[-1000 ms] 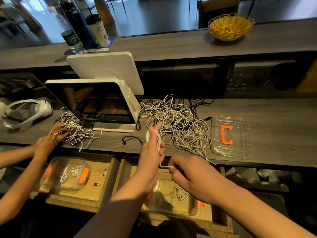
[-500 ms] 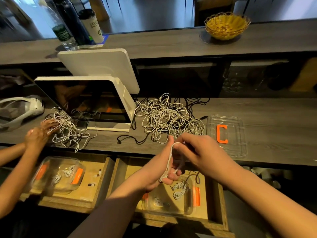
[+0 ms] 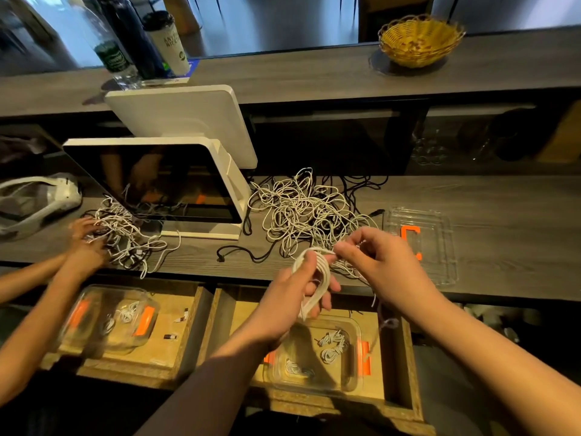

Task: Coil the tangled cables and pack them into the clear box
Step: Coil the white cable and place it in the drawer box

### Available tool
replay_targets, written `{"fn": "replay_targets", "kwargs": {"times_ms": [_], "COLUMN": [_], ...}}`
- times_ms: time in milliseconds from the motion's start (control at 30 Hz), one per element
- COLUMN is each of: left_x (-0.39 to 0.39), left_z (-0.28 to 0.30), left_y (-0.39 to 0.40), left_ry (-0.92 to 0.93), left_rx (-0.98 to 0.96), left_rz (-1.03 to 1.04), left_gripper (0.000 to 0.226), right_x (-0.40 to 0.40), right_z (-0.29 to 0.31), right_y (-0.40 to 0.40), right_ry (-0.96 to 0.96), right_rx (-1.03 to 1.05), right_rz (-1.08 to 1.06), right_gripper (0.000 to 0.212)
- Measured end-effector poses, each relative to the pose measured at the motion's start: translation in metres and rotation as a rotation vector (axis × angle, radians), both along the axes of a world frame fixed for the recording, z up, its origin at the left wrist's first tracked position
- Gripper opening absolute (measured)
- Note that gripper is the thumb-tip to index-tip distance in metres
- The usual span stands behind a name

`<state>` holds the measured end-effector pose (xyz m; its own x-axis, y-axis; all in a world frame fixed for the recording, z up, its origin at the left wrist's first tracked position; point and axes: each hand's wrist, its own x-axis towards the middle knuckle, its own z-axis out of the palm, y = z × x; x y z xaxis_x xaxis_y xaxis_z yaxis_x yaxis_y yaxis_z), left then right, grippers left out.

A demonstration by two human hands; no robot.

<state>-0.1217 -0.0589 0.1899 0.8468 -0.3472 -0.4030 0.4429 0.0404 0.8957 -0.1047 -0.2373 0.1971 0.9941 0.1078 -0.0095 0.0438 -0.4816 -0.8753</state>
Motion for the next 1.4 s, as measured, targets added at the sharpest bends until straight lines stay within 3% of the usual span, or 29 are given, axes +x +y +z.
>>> {"fn": "replay_targets", "kwargs": {"times_ms": [167,333,433,600,733,833,1067,1167,1300,1400], "left_x": [-0.002,-0.005,-0.006,-0.008,-0.014,-0.017,0.002,0.004,0.003,0.002], "left_z": [0.006,0.019,0.022,0.023,0.028,0.028,0.033,0.032,0.026,0.013], "left_y": [-0.007,-0.019,-0.025,-0.027,-0.025,-0.027,-0.001,0.005,-0.001,0.002], "left_ry": [-0.025,0.045,0.030,0.007,-0.015,-0.028,0.027,-0.011,-0.250,-0.463], "left_rx": [-0.161,-0.296,-0.281,-0.289,-0.224,-0.162,-0.310,-0.173,0.230,0.554], "left_rz": [0.217,0.293,0.323,0.327,0.243,0.257,0.314,0.227,0.191,0.083], "left_gripper": [0.052,0.055,0.054,0.054,0.055,0.053,0.025,0.026,0.028,0.051], "right_x": [-0.005,-0.020,-0.027,-0.034,-0.036,-0.036,-0.037,-0.039,-0.041,-0.044], "right_z": [-0.001,0.003,-0.001,-0.005,-0.001,0.001,0.004,0.004,0.001,0.000], "right_y": [0.007,0.026,0.036,0.037,0.032,0.026,0.015,0.016,0.019,0.012], "right_ry": [0.105,0.226,0.276,0.248,0.357,0.434,0.510,0.416,0.385,0.427], "right_rx": [0.198,0.393,0.518,0.580,0.661,0.693,0.677,0.572,0.531,0.477], "right_rz": [-0.037,0.099,0.166,0.186,0.234,0.269,0.298,0.333,0.352,0.363], "right_gripper": [0.042,0.039,0.023,0.005,0.030,0.020,0.017,0.016,0.017,0.018]}}
